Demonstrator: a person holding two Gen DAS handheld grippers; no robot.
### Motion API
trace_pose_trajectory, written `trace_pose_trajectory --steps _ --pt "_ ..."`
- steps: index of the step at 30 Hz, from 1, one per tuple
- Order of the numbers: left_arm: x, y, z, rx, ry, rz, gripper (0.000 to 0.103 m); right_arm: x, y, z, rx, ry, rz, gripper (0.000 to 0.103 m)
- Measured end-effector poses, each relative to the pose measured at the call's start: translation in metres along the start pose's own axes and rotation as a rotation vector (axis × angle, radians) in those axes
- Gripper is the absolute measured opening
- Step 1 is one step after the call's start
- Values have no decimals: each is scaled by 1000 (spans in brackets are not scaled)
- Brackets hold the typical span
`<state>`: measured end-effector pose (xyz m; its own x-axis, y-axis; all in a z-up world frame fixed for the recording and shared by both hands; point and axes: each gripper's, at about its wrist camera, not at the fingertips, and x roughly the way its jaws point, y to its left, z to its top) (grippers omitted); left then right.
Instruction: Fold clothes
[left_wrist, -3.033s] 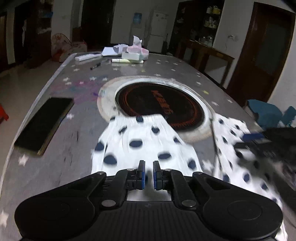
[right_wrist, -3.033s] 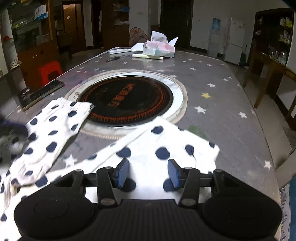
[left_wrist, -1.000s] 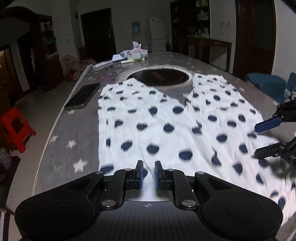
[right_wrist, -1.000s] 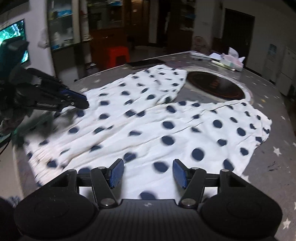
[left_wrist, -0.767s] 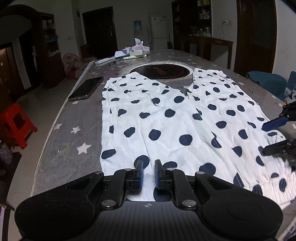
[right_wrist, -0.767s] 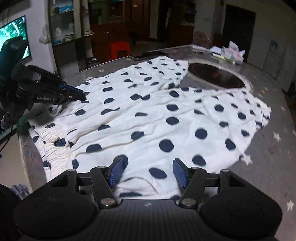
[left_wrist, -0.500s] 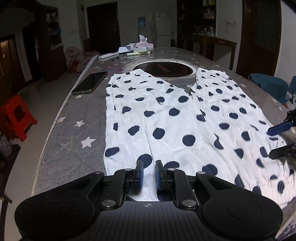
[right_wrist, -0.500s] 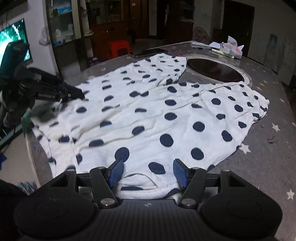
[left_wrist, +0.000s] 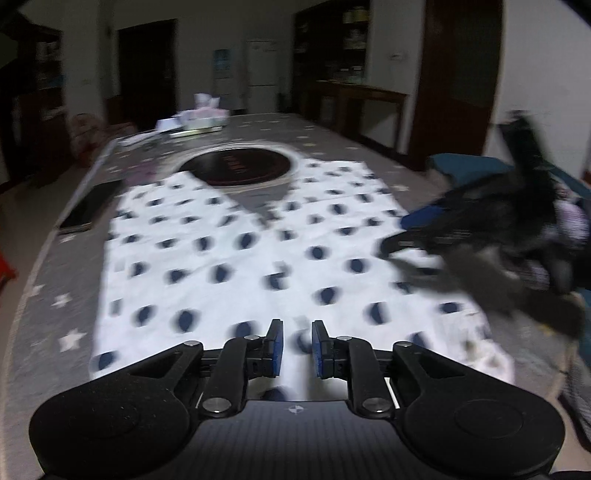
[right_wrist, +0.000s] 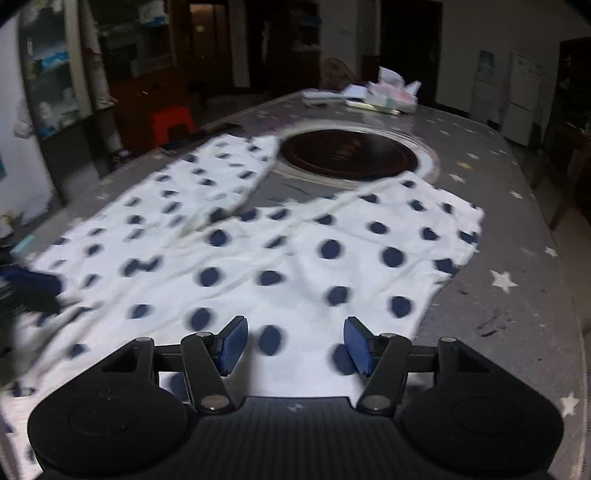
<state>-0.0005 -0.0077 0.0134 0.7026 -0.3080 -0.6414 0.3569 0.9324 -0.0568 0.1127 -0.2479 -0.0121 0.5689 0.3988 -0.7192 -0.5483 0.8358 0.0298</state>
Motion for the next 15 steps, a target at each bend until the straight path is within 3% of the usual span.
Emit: trace_pose_trajectory --steps 10,15 --pt "30 -54 10 74 32 -219 19 29 -72 29 182 -10 -90 50" --pt "45 -67 6 101 78 -284 19 45 -97 42 244 -27 -130 43"
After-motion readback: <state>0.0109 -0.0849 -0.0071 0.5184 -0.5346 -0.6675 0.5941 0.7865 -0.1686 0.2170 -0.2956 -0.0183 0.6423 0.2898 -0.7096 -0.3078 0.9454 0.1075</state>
